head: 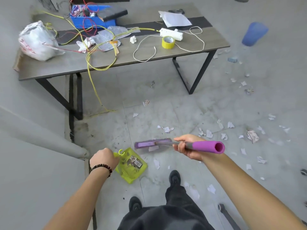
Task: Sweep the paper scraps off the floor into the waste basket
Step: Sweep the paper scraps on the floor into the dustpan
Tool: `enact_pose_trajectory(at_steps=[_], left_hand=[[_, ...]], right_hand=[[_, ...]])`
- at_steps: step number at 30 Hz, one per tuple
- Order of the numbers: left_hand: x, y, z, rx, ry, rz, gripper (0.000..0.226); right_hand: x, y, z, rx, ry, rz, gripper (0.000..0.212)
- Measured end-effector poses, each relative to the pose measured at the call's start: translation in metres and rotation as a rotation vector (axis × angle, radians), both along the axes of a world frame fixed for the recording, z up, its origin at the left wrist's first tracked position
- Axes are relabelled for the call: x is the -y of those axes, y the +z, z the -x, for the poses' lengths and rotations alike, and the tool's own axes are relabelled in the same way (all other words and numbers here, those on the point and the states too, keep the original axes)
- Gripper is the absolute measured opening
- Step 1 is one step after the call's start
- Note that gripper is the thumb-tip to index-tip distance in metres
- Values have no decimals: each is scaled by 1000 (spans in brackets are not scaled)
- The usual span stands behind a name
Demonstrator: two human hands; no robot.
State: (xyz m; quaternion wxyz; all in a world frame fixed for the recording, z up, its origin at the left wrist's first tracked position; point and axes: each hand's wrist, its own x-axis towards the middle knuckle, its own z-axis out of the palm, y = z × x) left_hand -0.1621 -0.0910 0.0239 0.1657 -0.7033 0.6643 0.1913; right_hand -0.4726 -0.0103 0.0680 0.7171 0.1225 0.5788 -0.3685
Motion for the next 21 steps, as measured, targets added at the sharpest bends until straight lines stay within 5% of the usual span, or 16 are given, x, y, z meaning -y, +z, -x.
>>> enact_pose_trajectory(at_steps=[9,16,21], left_hand=[[-37,-8,-22,-5,-178,-29,36],[-66,-19,-18,25,-226,-84,19],[-68,-22,-5,58,-233,-238,10]], right_hand=[[-43,-69,-43,-68,-43,-85,17],[-110,-111,-62,-257,239,-343,19],[-136,-95,-50,-450,367,-299,16]])
